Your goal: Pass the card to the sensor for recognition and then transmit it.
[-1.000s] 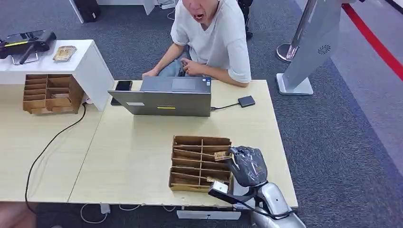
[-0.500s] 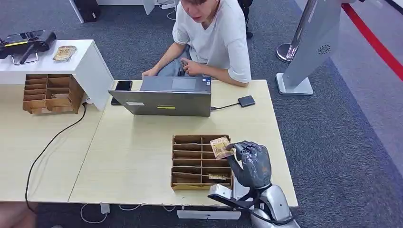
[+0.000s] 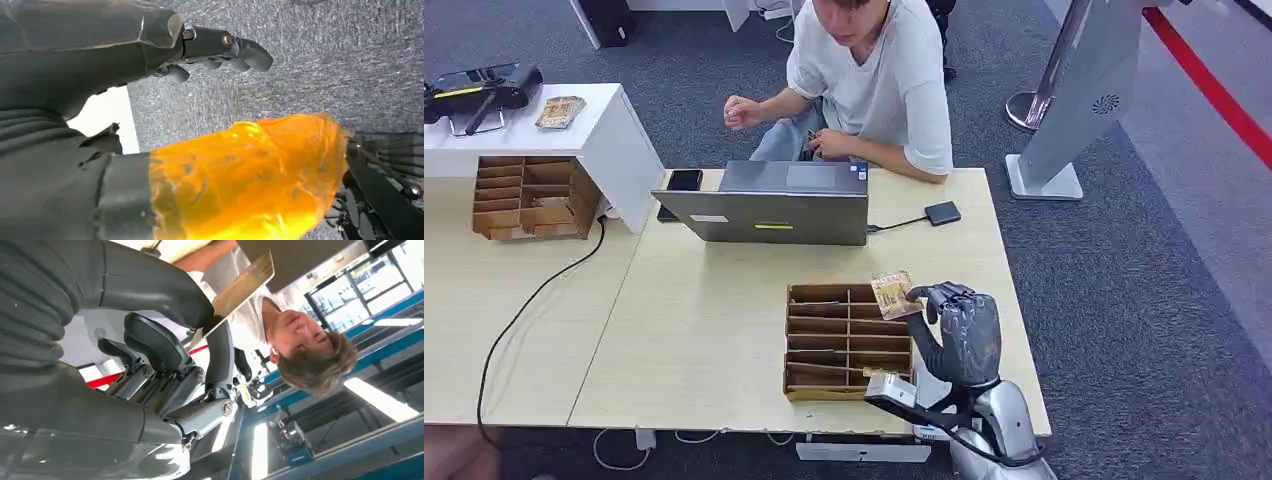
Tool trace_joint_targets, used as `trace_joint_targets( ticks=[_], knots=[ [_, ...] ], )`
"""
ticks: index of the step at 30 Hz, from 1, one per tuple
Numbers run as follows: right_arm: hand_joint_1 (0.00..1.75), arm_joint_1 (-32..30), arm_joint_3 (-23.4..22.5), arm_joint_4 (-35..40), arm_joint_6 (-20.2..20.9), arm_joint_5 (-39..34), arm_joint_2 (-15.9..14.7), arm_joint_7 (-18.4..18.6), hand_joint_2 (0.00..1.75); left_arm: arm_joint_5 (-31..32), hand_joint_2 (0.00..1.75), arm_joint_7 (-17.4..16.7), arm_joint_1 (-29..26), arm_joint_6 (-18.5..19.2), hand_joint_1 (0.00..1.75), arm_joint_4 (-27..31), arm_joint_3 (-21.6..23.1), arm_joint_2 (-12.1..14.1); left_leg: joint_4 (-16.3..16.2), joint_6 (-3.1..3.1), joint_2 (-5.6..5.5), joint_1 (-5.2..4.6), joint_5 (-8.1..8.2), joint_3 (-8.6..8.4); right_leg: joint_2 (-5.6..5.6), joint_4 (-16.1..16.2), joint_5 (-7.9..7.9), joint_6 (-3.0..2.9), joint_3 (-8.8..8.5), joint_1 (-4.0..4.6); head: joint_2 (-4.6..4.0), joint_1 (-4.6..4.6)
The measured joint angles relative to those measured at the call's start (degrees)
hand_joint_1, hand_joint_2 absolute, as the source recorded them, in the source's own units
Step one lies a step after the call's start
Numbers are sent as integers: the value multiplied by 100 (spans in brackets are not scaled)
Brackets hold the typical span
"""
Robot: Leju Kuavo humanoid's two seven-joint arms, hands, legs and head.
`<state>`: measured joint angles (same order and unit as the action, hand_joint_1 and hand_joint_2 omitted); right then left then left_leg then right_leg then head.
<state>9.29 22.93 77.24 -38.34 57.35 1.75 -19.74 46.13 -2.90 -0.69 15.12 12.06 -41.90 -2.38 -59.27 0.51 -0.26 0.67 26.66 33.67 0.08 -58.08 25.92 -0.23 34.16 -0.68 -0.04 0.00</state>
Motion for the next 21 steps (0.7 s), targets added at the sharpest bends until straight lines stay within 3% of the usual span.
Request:
trace_joint_targets(
  ticks=[2,3,5,6,7,12,21],
  knots=[
    [175,109,42,-33,2,-31,15,162,175,259,0,407,112,-779,0,83,18,-159,-3,0,-9,-2,-10,8,-6,1,-6,4,8,-1,0,-2],
    [175,178,96,-42,4,-29,20,320,175,358,0,469,261,-1540,0,83,41,-279,-4,-6,-27,-4,-22,22,-20,1,-13,9,14,-4,0,5],
    [175,328,221,-59,20,-18,64,481,175,465,0,465,590,-3447,0,72,85,-585,-2,-7,-42,-2,-31,40,-39,1,-18,8,13,-3,0,2],
    [175,417,282,-85,31,-33,87,540,175,473,0,469,691,-3947,0,72,109,-676,-1,-7,-39,-3,-31,40,-38,0,-22,5,13,-3,0,2],
    [175,523,321,-123,42,-48,110,580,175,480,0,487,779,-4135,0,68,127,-755,-1,-5,-35,-5,-32,38,-30,0,-29,5,16,-3,0,-4],
    [175,922,435,-324,50,-134,173,651,175,493,0,563,907,-3826,0,68,151,-925,-4,0,-20,-3,-36,29,-13,1,-39,1,22,-3,0,0],
    [175,1559,584,-772,122,-276,330,780,175,488,0,570,966,-3853,0,68,151,-1003,-1,8,-20,1,-41,38,-11,-2,-39,-1,34,0,0,0]
  ],
)
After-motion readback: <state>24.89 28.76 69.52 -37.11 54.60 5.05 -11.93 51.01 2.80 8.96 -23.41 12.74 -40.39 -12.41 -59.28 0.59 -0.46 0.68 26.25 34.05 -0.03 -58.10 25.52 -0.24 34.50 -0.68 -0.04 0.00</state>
